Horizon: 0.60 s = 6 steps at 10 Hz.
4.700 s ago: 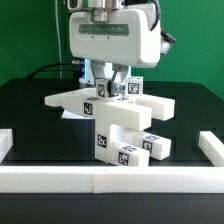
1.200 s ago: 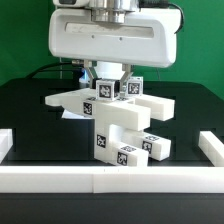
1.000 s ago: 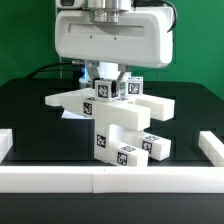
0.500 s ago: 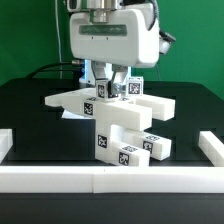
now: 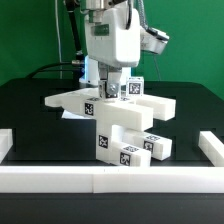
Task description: Assemble chair
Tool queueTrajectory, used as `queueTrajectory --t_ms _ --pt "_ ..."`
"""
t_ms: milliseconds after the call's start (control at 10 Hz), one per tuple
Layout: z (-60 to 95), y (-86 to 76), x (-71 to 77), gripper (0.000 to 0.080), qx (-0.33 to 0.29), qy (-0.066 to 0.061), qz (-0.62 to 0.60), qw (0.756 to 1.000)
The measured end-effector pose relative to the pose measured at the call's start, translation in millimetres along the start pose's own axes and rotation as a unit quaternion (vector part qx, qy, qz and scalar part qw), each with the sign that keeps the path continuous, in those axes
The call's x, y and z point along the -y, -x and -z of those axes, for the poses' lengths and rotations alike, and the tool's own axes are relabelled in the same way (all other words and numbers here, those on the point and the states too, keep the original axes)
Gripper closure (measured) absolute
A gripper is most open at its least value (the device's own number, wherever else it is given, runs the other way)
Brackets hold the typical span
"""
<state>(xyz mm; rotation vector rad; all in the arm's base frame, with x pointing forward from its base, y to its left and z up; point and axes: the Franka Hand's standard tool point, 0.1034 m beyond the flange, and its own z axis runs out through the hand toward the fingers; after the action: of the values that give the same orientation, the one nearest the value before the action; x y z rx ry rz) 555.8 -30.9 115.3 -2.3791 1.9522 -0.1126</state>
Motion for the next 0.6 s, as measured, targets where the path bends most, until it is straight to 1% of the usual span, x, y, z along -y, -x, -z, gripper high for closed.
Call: queueTrajectory --t_ms 100,200,300,400,600 --pt "-0.2 0.0 -0.1 0.0503 0.000 0.000 0.009 1.000" --pt "-0.3 1.0 0.0 0.0325 0.000 0.002 0.024 1.000" --pt "-0.1 4.1 1.1 0.0186 -0.001 0.002 0.038 0.999" --pt "0.4 6.5 2.5 0.0161 -0.001 0.002 0.079 0.997" --pt "1.7 8.9 5.3 0.0153 -0.002 -0.001 0.166 0.986"
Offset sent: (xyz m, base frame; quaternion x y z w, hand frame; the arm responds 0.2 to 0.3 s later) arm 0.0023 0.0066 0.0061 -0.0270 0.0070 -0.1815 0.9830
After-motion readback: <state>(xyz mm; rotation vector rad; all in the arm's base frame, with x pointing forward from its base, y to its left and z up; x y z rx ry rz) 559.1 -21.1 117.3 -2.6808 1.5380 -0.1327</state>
